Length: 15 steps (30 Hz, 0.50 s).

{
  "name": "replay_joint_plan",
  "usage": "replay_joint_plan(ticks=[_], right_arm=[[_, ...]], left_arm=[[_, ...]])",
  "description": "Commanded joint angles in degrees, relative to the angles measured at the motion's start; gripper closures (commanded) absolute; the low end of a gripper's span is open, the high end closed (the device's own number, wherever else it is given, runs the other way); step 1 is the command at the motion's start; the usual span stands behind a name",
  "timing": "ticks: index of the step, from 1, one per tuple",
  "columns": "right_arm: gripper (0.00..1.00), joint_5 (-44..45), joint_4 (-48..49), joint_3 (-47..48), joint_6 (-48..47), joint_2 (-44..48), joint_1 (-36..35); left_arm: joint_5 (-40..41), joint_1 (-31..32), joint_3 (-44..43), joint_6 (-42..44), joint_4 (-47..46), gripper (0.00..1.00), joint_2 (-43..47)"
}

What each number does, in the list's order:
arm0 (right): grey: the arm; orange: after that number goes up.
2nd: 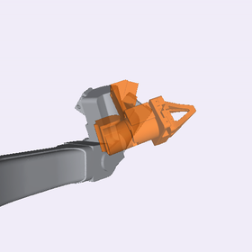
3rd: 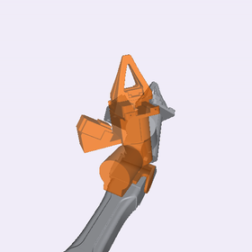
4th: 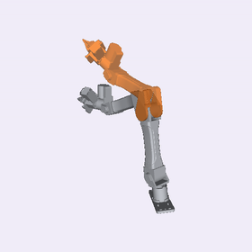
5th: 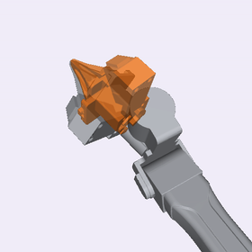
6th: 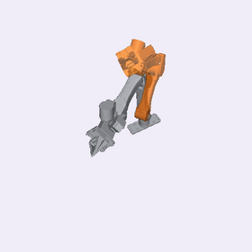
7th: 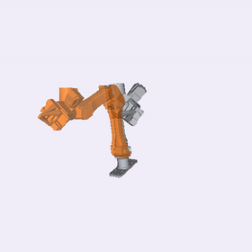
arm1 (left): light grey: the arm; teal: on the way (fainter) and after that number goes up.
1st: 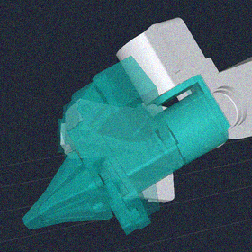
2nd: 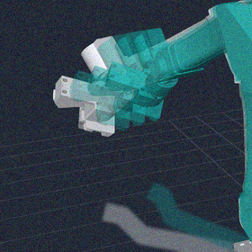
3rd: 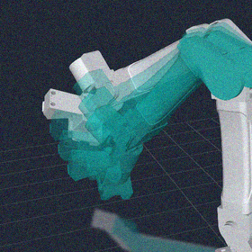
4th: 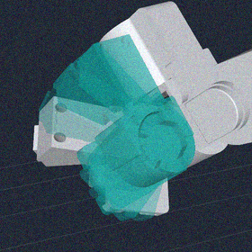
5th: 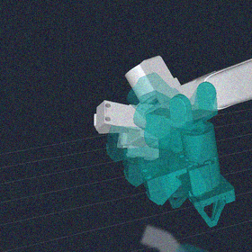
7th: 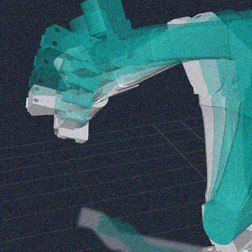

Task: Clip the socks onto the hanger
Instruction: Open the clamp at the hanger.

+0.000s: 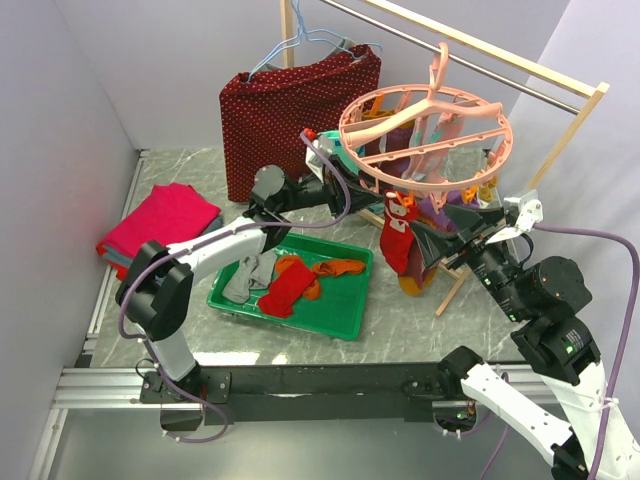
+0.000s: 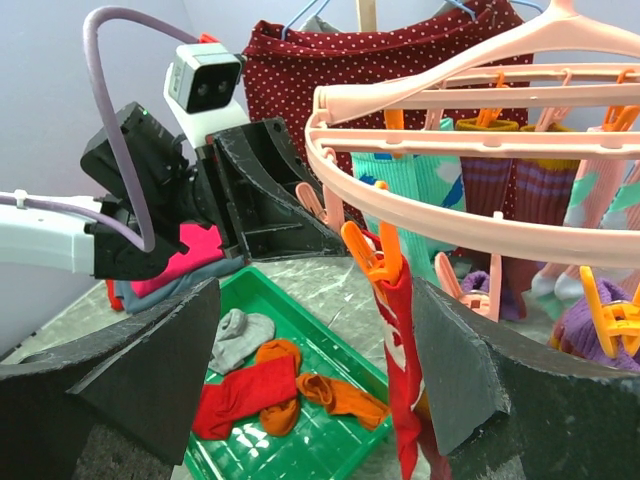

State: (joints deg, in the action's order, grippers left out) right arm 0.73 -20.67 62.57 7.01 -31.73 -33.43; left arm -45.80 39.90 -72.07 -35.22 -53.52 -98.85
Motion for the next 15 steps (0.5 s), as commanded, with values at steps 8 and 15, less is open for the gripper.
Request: replay_joint_plan(ticks=[8,15], right_arm=[[0.19,-4.51,-1.39,5.89,1.7,-4.83,0.21],[0.22,-4.42,-3.5,9.94,4.42,-10.19,0.21]], left_arm=[[10.81,3.96,1.85,12.01,14.03,0.76,9.11],[20.39,7.73,-1.4,21.5,25.89,0.76,12.45]])
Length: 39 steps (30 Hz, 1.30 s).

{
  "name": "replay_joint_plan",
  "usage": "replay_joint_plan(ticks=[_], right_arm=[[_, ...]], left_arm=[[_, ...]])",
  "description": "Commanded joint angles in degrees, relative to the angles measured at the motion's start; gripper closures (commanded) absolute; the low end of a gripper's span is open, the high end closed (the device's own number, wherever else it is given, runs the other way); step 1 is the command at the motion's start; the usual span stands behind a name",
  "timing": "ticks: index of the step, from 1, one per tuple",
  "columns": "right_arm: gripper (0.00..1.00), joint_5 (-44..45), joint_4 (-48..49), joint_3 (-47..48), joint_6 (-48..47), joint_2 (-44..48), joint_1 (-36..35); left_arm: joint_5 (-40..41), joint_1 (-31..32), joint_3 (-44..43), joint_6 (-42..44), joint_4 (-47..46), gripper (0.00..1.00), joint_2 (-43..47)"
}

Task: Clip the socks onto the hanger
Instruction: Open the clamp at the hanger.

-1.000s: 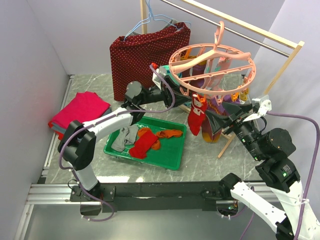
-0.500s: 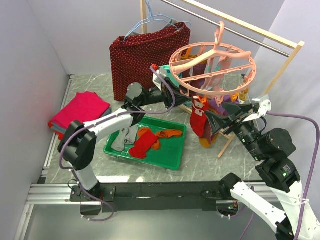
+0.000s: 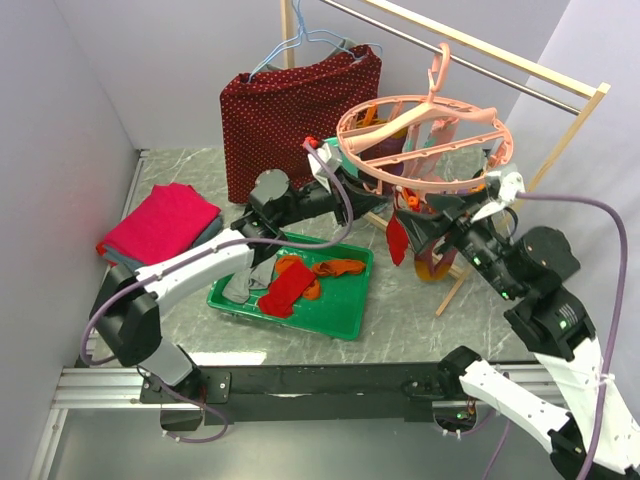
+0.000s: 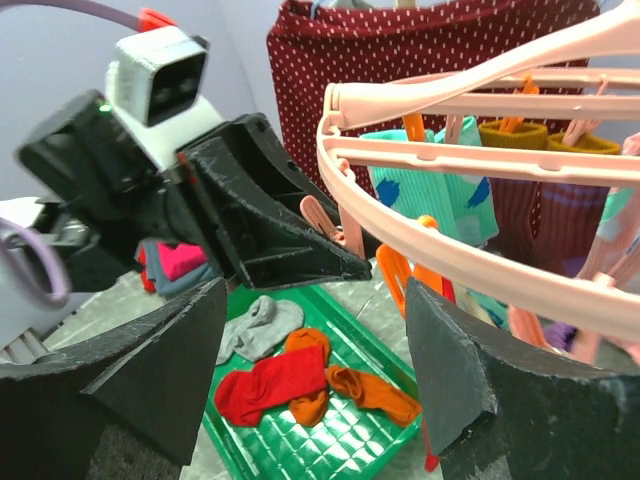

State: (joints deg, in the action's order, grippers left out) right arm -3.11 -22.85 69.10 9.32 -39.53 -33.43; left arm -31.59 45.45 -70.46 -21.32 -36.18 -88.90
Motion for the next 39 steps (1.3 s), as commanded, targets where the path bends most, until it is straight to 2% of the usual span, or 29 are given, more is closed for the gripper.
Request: replay_joint_plan(ticks=[1,7,14,18,24,39], right_arm=[[0.24,-0.58,-1.32,3.76,2.54,-3.27,0.21],[0.33,-1.37,-0.88,6.74,4.65,-6.87,0.21],[0.44,-0.4,-3.07,8.15,5.97,-9.34,0.21],[0.45,-0.05,-4.83,8.86,6.5,-10.65,0.21],[0.41,2.14,-7.47,9.91,7.37,-12.59,0.21],[0.41,10.57,-4.92,7.02,9.22,-9.26,0.21]], left_arm=[[8.19,2.62,-4.06,9.87,9.63,0.76,2.59],[14.63,6.4,-8.03,16.74,16.66,0.75,2.51],[20.6,8.86,-9.52,20.7,19.22,0.75,3.03],[23.24,10.27,-10.31,24.04,20.36,0.74,3.56],[25.35,12.38,-10.23,27.12,20.98,0.73,4.96],[27.99,14.14,-9.08,29.76,19.84,0.74,5.67]])
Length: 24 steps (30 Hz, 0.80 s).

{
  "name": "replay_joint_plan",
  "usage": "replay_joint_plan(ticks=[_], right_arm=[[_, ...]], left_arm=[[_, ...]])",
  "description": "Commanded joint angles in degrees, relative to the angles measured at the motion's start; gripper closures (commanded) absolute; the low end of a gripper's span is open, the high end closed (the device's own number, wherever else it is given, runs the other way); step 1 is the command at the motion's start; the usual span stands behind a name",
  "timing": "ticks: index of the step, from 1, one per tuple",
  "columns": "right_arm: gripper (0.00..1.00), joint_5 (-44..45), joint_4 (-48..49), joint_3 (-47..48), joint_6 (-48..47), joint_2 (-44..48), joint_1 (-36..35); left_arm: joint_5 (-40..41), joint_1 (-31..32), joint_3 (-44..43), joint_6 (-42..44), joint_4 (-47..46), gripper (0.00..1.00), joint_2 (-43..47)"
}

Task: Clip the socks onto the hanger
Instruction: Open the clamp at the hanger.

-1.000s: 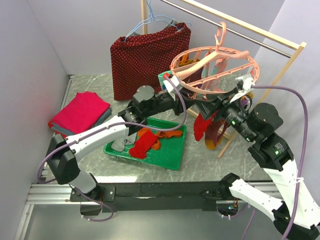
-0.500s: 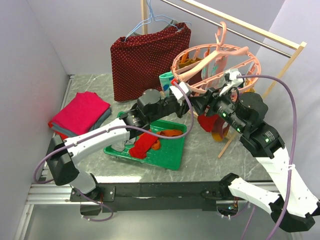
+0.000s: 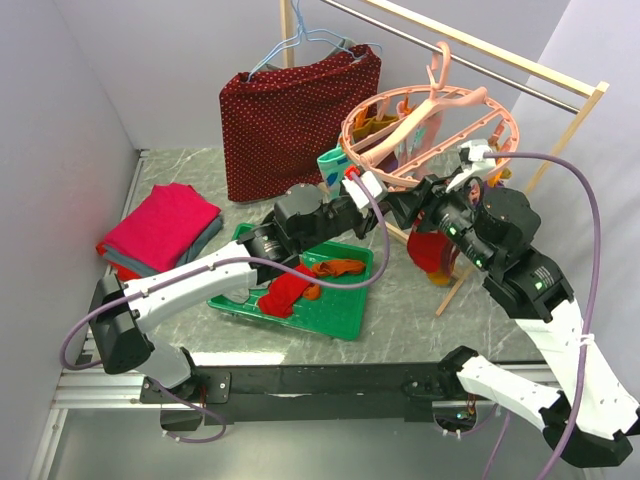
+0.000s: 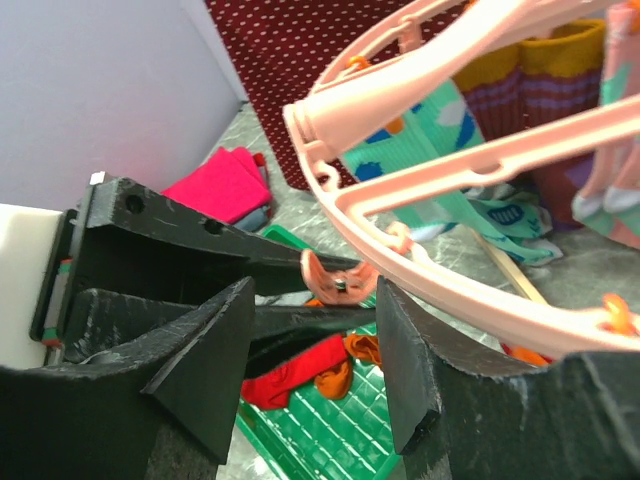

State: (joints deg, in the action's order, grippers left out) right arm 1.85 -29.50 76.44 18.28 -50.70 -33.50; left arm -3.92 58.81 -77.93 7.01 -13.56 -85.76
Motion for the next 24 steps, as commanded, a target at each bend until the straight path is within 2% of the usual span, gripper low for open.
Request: replay_joint_plan(ticks=[1,11,24], right_arm=[[0.41,5.97,1.72,-0.85,0.35,2.27,0.27],[0.39,5.89,4.44,-3.14,1.49,2.62,0.27],[0.34,6.5,10.68,-4.46,2.55,0.6,0.19]], left_arm=[[0.32,0.87,-1.52,1.52,-2.79,0.75,2.35],[0.58,1.84,-2.31,2.05,-2.61,0.81,1.65],[1.29,3.68,-2.4,2.31,-2.79,0.82,0.41]])
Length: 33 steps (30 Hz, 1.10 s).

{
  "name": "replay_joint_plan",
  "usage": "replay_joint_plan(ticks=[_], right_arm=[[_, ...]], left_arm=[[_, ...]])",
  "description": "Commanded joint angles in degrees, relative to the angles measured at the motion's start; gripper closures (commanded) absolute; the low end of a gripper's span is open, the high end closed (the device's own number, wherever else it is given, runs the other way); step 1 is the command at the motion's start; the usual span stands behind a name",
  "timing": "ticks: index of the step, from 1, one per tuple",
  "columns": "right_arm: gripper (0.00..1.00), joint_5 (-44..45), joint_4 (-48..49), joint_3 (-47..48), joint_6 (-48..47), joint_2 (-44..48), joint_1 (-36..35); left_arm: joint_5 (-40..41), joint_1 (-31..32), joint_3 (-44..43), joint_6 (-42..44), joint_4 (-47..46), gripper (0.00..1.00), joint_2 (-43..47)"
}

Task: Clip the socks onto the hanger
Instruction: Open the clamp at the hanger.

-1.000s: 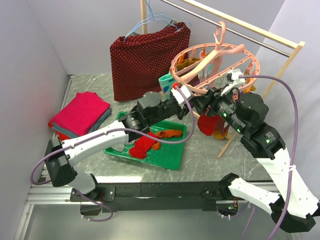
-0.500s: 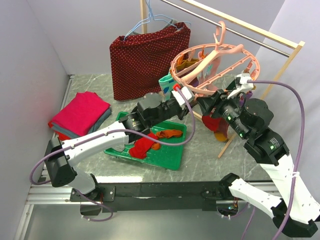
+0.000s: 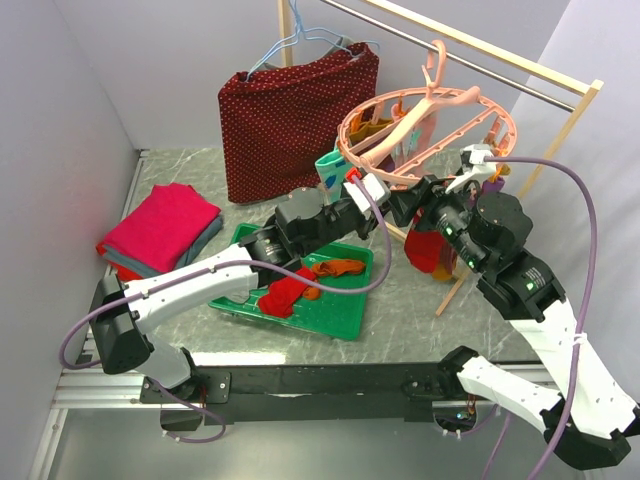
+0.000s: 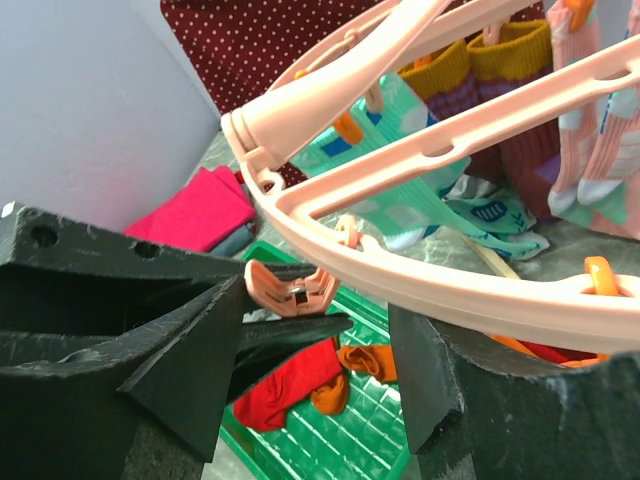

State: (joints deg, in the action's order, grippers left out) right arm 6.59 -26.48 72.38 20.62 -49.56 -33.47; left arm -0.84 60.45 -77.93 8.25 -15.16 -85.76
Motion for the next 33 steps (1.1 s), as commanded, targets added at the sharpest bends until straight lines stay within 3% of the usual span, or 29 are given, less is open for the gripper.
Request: replay_joint_plan(ticks=[1,7,13,20,23,24,28,33], right_arm=[[0.34,1.85,8.54,-0.66,0.21,-0.54,0.25],[0.34,2.2,11.71,-1.36,0.56,-0.71,0.25],[0.42,2.55,13.73,-2.33,1.09,-0.28,0.25],[0.75,2.81,13.74,-3.56,0.82,0.95,0.25],[0.86,3.25,13.21,-4.26,0.56,1.74,0.16],[0.87,3.43,13.03,-4.7,0.56,1.92,0.25],[0.89,4.31,12.42,-5.49,0.12,2.98,0.25],[0.89,4.84,11.89,-6.55,-0.32,4.21,0.25]], left_arm=[[-1.8,2.13,-2.4,1.07,-1.19,0.82,0.24],[-1.8,3.19,-2.23,0.8,-1.28,0.82,-0.29],[-1.71,3.98,-1.96,0.19,-1.1,0.82,-0.73],[-0.48,4.24,-0.56,-1.57,-1.54,0.74,-0.12],[0.66,4.24,0.5,-2.36,-1.98,0.63,0.94],[0.67,4.24,0.85,-2.62,-2.07,0.52,1.2],[5.32,4.24,3.56,-4.9,-1.98,0.25,4.36],[11.72,4.15,8.14,-7.9,1.87,0.1,9.63]])
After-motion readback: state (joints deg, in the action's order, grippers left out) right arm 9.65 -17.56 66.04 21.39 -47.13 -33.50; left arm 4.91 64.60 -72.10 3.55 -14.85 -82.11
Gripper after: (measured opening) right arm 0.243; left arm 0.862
